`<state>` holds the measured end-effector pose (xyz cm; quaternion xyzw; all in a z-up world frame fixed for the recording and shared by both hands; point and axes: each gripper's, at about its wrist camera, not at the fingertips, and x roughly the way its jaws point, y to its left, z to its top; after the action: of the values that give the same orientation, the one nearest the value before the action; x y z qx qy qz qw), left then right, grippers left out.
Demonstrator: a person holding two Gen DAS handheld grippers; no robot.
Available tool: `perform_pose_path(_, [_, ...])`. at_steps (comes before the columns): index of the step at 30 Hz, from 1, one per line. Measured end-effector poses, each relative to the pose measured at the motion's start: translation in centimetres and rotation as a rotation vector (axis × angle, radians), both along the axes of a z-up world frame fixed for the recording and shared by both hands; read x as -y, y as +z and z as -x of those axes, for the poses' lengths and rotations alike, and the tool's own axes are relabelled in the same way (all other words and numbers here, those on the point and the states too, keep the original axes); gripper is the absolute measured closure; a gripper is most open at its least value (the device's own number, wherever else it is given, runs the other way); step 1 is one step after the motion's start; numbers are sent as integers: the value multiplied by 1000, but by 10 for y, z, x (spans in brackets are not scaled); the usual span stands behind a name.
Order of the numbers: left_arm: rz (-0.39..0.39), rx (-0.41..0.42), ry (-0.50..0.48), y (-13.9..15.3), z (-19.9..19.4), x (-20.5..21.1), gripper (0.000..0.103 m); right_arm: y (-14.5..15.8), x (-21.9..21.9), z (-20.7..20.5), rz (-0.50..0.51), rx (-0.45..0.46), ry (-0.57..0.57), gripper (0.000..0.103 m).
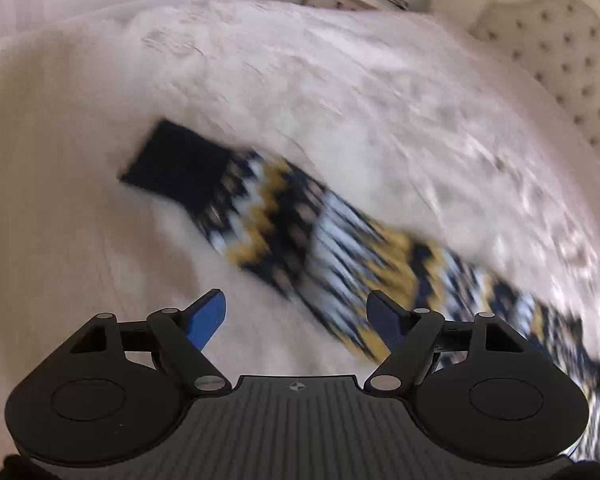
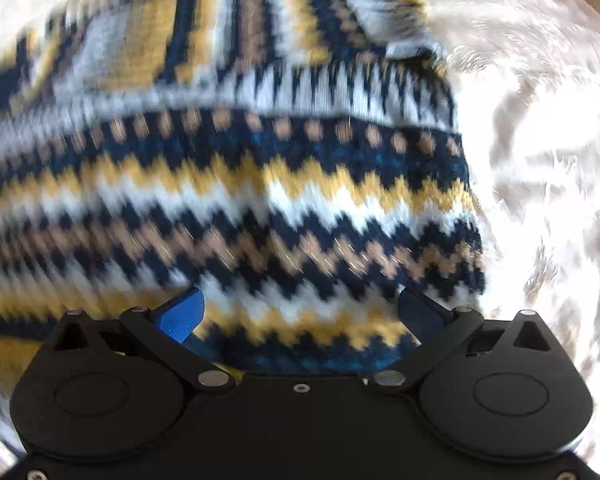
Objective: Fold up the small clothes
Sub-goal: 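Close the left gripper on the dark cuff of the other sleeve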
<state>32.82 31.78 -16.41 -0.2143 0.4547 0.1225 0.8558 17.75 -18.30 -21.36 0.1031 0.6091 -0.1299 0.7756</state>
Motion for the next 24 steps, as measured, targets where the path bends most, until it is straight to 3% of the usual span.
perform_pose_path(7, [52,-8,73,-25,-33,-36,26,31,-24,-33,-78,100,-65,1])
perform_pose_path(18, [71,126,147,-23,-25,-60,29,53,-81,-89,-150,141,109,1])
perform_pose_path(20, [93,126,145,-25,-22,-64,40,55,-88,-97,-157,143,140,1])
perform_pose_path(21, [108,116,141,-26,-21,-66,54,56,-90,-100,-163,144,154,1])
perform_pose_path(24, [116,88,147,-26,-20,-69,81,59,-98,-105,-180,151,180,1])
